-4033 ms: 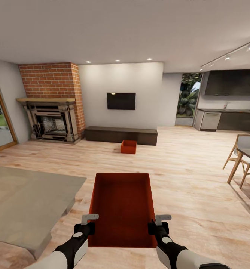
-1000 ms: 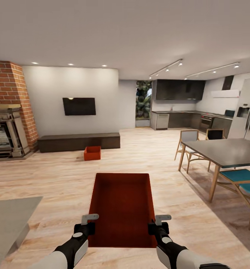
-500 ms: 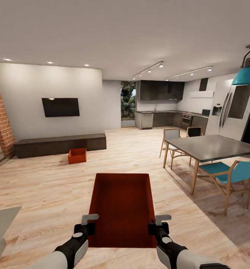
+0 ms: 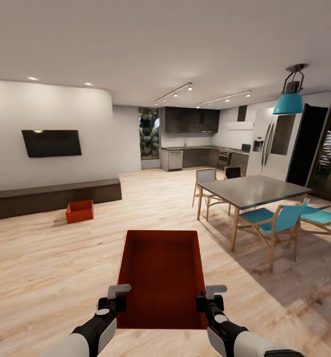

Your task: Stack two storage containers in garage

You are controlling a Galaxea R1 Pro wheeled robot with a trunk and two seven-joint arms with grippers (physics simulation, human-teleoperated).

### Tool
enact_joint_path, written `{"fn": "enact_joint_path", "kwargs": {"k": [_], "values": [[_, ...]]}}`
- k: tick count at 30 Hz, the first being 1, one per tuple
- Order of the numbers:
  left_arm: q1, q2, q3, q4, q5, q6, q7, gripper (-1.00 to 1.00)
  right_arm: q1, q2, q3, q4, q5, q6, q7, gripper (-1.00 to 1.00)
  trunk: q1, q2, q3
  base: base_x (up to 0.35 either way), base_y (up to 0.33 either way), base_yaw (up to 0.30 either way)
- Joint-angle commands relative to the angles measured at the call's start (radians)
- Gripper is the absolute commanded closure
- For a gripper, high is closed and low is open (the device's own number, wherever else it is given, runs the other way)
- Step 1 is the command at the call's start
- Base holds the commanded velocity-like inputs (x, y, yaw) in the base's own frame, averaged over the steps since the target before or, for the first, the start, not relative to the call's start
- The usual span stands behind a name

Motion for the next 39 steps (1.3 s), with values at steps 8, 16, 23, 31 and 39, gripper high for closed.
{"fn": "enact_joint_path", "kwargs": {"k": [8, 16, 23, 31, 39], "values": [[0.0, 0.002, 0.016, 0.004, 0.005, -0.005, 0.017, 1.0, -0.002, 0.001, -0.035, -0.002, 0.025, -0.006, -0.006, 1.0, 0.0, -0.001, -0.002, 0.0, 0.0, -0.278], [0.0, 0.003, 0.016, 0.004, 0.006, -0.005, 0.017, 1.0, -0.002, 0.001, -0.034, -0.002, 0.025, -0.006, -0.006, 1.0, 0.0, -0.001, -0.002, 0.0, 0.0, -0.278], [0.0, 0.003, 0.016, 0.004, 0.005, -0.003, 0.017, 1.0, -0.002, 0.001, -0.034, -0.002, 0.025, -0.006, -0.007, 1.0, 0.0, -0.001, -0.002, 0.0, 0.0, -0.277], [0.0, 0.002, 0.016, 0.004, 0.004, 0.001, 0.018, 1.0, -0.002, 0.001, -0.035, -0.002, 0.025, -0.006, -0.007, 1.0, 0.0, -0.001, -0.002, 0.0, 0.0, -0.277], [0.0, 0.002, 0.016, 0.005, 0.005, 0.003, 0.017, 1.0, -0.002, 0.001, -0.034, -0.002, 0.025, -0.006, -0.007, 1.0, 0.0, -0.001, -0.002, 0.0, 0.0, -0.278]]}}
